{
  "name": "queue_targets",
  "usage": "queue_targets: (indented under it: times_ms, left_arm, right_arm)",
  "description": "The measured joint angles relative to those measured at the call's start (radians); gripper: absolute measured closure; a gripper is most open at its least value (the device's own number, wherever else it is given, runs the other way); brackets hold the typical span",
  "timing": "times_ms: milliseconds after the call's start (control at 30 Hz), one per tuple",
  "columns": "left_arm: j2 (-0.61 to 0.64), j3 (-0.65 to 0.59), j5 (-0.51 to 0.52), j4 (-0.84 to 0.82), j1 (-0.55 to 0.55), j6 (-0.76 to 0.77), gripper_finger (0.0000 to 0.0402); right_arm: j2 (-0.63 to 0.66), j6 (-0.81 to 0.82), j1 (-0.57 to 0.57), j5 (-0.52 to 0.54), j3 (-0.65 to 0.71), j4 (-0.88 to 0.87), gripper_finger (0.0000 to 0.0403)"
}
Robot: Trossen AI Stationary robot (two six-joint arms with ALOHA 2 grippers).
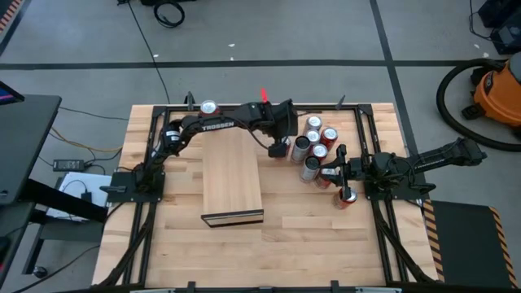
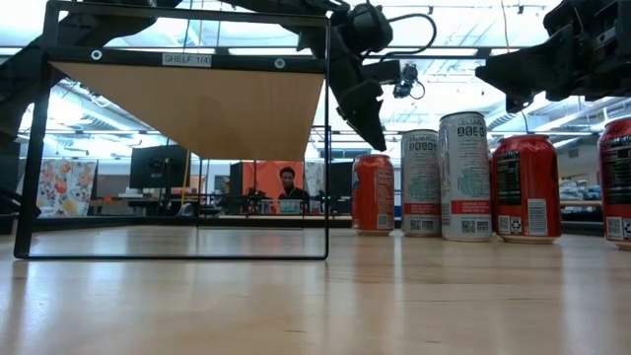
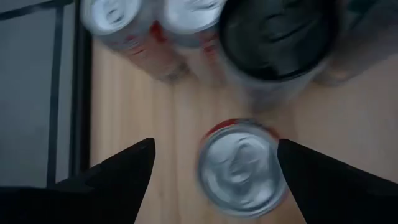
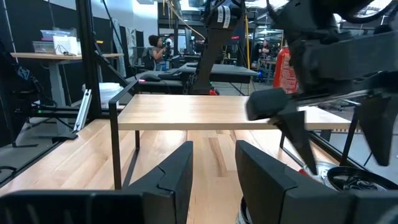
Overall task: Place canned beverage on shelf
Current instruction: Align the orange soda can with the other orange soda can on the shelf
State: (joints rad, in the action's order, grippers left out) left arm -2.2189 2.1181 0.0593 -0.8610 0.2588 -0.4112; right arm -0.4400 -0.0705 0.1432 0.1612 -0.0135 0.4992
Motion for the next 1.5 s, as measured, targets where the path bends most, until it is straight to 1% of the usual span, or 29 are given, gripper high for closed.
queue_targets:
  times_ms: [200, 333, 433, 567, 733, 933, 1133, 1500]
  left_arm:
    - [0.0, 0.0, 0.018, 0.012, -0.022, 0.083, 0.0046]
    - [0.0, 0.012, 0.008, -0.046, -0.018, 0.128, 0.0042]
    - [0.0, 0.013, 0.008, -0.074, -0.011, 0.135, 0.0028]
    - [0.0, 0.013, 0.008, -0.061, -0.007, 0.135, 0.0005]
    - [0.0, 0.007, 0.002, -0.053, 0.007, 0.137, 0.0004]
    - [0.0, -0.031, -0.074, -0.048, 0.032, 0.183, 0.0004]
    - [0.0, -0.034, -0.075, -0.007, 0.028, 0.167, 0.0004]
    - [0.0, -0.034, -0.079, -0.016, 0.023, 0.164, 0.0004]
  right_arm:
    - [0.0, 0.0, 0.0, 0.0, 0.0, 0.0, 0.0273]
    - [0.0, 0.0, 0.0, 0.0, 0.0, 0.0, 0.0273]
    - [0.0, 0.0, 0.0, 0.0, 0.0, 0.001, 0.0273]
    - [0.0, 0.0, 0.0, 0.0, 0.0, 0.001, 0.0273]
    - [0.0, 0.0, 0.0, 0.0, 0.0, 0.001, 0.0273]
    - [0.0, 0.0, 0.0, 0.0, 0.0, 0.001, 0.0273]
    - [0.0, 0.0, 0.0, 0.0, 0.0, 0.001, 0.0273]
    - [0.0, 0.0, 0.0, 0.0, 0.0, 0.001, 0.0273]
